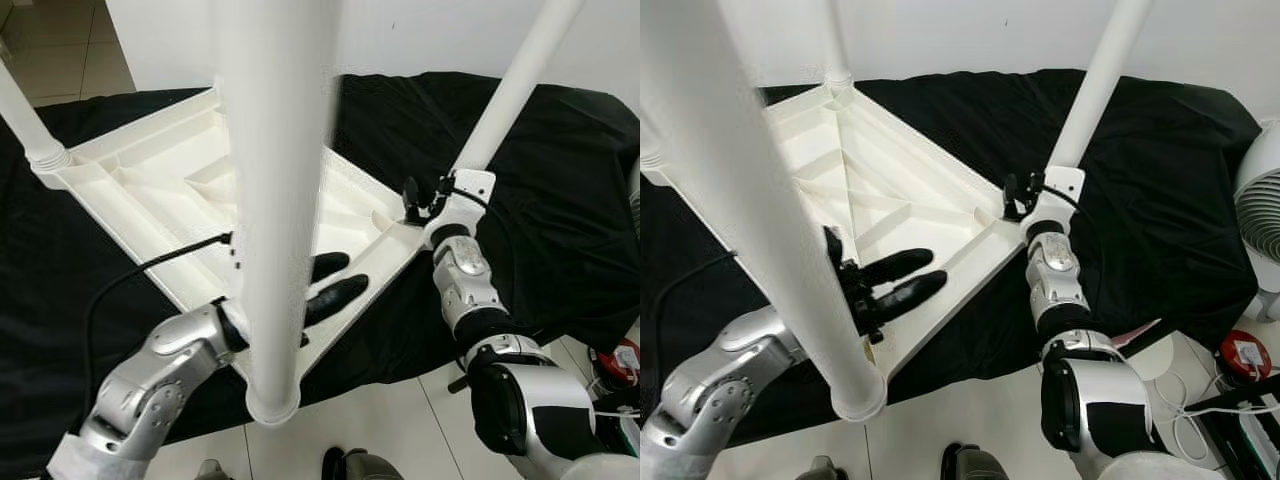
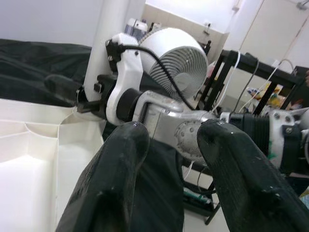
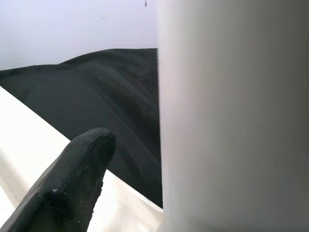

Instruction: Building children table

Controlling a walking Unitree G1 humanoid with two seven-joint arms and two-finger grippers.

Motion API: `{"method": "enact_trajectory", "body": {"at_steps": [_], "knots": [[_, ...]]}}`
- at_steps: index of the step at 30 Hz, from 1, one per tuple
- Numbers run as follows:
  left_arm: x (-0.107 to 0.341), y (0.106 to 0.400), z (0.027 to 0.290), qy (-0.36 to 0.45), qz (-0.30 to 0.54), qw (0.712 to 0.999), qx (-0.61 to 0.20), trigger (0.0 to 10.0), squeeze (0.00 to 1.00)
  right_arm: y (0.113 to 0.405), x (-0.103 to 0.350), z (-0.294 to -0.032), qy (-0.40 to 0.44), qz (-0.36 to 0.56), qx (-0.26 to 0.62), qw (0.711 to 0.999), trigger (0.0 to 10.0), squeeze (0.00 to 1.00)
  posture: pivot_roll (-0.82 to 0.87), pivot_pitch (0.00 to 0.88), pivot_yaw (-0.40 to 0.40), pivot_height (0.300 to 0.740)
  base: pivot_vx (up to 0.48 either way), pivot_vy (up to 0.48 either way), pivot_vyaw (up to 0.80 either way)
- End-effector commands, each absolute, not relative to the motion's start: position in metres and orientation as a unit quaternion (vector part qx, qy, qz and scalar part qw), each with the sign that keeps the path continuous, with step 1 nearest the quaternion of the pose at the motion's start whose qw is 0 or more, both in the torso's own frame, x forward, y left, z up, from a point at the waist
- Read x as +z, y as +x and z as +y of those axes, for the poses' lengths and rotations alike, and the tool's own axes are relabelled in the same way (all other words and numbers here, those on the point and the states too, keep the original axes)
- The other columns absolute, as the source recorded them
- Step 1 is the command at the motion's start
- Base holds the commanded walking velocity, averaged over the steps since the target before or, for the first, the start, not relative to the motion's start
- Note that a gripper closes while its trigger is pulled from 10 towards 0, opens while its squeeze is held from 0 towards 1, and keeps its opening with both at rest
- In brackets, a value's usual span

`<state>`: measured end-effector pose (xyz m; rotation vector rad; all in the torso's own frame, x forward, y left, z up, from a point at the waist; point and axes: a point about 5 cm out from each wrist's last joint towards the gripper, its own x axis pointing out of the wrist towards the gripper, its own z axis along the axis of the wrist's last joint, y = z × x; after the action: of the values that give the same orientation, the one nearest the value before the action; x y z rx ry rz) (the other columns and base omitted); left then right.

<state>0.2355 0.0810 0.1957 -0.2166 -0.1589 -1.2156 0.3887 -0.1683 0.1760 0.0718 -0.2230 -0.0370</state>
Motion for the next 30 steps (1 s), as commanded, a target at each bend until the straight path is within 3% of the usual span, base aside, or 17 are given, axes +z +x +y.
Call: {"method": "enact_trajectory", "body": {"at_steps": [1,7,16,21,30], "knots": [[0.190,0.242,0.088,-0.080,-0.067,0.824,-0.557,10.0,0.00,0.381,0.164,-0.168,0.046,-0.112,-0.020,0.992,10.0,0.00,0.12,0.162,-0.017,0.740,0.000,0.000,0.00],[0.191,0.270,0.117,-0.044,-0.052,0.872,-0.485,10.0,0.00,0.366,0.158,-0.167,0.048,-0.152,-0.027,0.987,10.0,0.00,0.11,0.160,-0.023,0.740,0.000,0.000,0.00],[0.200,0.298,0.155,-0.002,-0.054,0.911,-0.408,10.0,0.00,0.349,0.154,-0.162,0.065,-0.181,-0.040,0.981,10.0,0.00,0.09,0.163,-0.019,0.740,0.000,0.000,0.00],[0.203,0.300,0.177,0.055,-0.061,0.913,-0.399,10.0,0.00,0.337,0.154,-0.158,0.080,-0.190,-0.044,0.978,10.0,0.00,0.08,0.173,-0.026,0.740,0.000,0.000,0.00],[0.202,0.299,0.185,0.055,-0.049,0.903,-0.424,10.0,0.00,0.332,0.161,-0.153,0.085,-0.201,-0.021,0.976,10.0,0.00,0.08,0.179,-0.043,0.740,0.000,0.000,0.00]]}}
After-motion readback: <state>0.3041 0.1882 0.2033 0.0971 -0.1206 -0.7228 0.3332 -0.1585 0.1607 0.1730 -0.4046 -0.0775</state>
